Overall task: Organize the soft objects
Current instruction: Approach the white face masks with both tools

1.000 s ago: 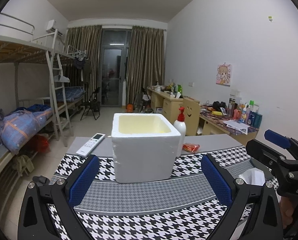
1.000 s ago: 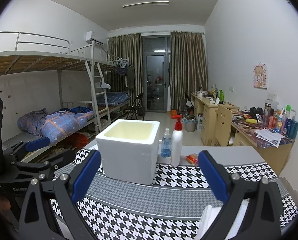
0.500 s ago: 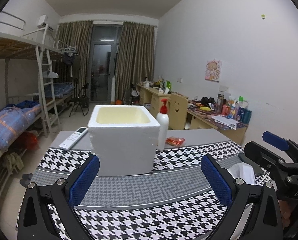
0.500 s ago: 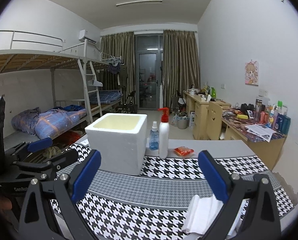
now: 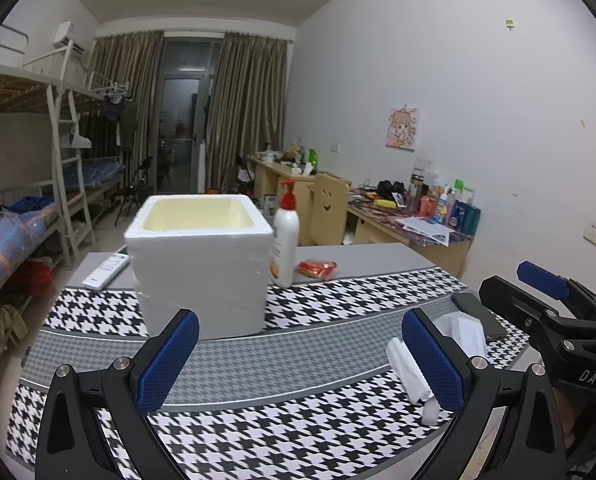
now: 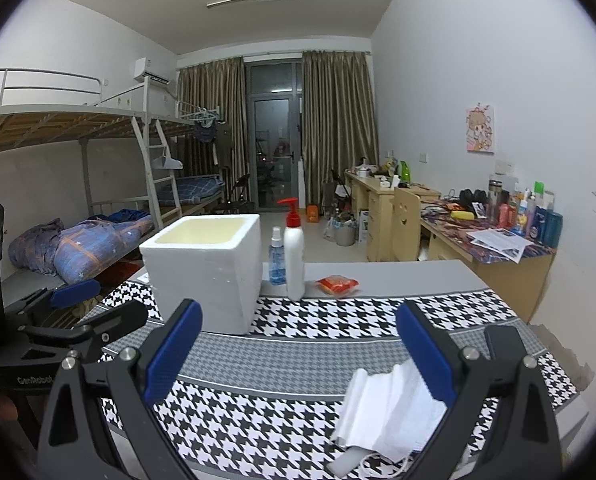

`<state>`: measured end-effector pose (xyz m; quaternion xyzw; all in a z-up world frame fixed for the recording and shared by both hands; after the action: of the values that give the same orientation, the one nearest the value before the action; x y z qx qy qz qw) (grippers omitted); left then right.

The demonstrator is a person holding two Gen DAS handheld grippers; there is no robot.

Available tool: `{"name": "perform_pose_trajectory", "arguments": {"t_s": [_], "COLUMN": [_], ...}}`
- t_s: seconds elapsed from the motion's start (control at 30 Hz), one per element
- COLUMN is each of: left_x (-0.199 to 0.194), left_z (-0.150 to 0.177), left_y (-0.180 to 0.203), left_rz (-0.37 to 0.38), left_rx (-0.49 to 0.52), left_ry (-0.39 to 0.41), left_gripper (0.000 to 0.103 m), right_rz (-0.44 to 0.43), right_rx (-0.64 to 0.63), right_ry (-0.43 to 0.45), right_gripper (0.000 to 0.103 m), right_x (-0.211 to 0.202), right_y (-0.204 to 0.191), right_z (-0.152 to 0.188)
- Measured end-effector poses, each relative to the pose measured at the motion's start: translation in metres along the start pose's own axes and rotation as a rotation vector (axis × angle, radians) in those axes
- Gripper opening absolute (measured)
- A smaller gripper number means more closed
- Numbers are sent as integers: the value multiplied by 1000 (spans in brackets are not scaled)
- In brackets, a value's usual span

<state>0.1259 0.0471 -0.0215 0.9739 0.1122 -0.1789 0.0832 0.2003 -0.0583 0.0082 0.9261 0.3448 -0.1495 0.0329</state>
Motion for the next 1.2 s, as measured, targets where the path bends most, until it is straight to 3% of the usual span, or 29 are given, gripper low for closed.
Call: {"name": "perform_pose_trajectory", "arguments": {"t_s": [0.57, 1.2], "left_x": [24, 57], "left_z": [17, 38], "left_y": [42, 81], "left_rz": [89, 130], "left_rx": [31, 76], "left_ry": [-54, -138], "left_gripper": [102, 102], "right_rz": [92, 147], "right_rx": [55, 112], "right_ry": [-37, -89], "right_gripper": [99, 99], "right_x": [-5, 1], "right_y": [49, 91], "right_z": [18, 37]}}
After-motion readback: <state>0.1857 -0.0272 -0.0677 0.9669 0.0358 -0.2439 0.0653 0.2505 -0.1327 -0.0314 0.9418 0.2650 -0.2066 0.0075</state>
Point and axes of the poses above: each gripper's, at about its wrist camera, not at the fingertips, and x roughly the way its jaws point, y to its right, z to its underside, the point moved 7 cm from there along x, roughly the way its jaws point, and after that the axes turned 1 degree about -z, right-handed, at the moved point
